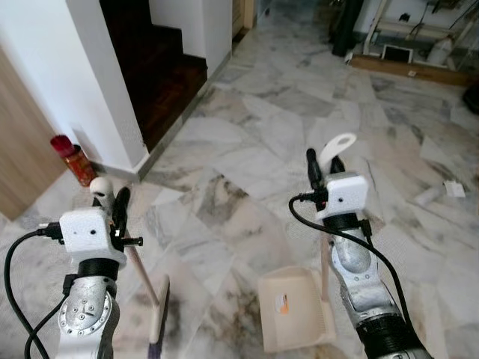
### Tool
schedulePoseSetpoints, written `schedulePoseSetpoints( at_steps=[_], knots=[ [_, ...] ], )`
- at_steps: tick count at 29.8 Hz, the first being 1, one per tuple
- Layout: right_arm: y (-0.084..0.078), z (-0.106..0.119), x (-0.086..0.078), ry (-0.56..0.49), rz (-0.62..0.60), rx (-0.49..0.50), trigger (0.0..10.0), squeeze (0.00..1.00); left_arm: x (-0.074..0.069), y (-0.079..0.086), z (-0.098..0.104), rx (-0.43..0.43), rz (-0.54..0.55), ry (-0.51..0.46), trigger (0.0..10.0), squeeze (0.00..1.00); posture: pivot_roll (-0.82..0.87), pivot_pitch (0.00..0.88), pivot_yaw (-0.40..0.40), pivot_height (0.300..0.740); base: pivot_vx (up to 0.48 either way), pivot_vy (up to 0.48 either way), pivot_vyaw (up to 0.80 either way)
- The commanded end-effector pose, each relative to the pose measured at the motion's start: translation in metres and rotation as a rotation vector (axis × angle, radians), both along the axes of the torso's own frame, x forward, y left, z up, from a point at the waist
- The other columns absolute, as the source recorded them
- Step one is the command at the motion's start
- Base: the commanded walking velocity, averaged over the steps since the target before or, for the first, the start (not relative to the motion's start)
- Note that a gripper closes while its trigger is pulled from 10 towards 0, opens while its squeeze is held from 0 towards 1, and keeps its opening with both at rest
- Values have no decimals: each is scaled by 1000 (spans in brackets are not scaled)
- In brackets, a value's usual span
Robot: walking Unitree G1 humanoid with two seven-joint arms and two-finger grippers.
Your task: Sweep floor
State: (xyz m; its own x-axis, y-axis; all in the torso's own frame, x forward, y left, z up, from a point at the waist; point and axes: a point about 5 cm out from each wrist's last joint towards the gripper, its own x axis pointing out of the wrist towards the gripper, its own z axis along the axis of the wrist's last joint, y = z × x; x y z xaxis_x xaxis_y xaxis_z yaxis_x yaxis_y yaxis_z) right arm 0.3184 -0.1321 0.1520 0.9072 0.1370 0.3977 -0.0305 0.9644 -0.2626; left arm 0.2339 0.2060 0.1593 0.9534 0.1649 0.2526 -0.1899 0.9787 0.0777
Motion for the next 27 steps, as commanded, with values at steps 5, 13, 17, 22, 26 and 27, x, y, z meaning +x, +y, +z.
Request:
schedulePoseSetpoints(
  at_steps=[5,13,17,22,26,27],
  knots=[
    [-4,10,0,-44,-8,1,10000,0,2,-1,9,22,-3,-47,10000,0,17,56,39,740,0,-282,-800],
    [-4,10,2,-43,-10,1,10000,0,1,1,9,18,6,-47,10000,0,20,79,36,740,0,0,-800],
    [-3,11,2,-42,-9,2,10000,0,2,2,9,20,10,-50,10000,0,21,88,37,740,0,0,-800],
    [-5,11,3,-43,-14,1,10000,0,2,2,11,12,12,-63,10000,0,19,96,34,740,0,0,-800],
    [-5,11,3,-43,-15,-1,10000,0,2,2,10,8,11,-63,10000,0,19,96,34,740,0,0,-800],
    [-5,11,3,-42,-15,-1,10000,0,2,1,10,8,11,-63,10000,0,16,98,32,740,0,0,-800]
  ],
)
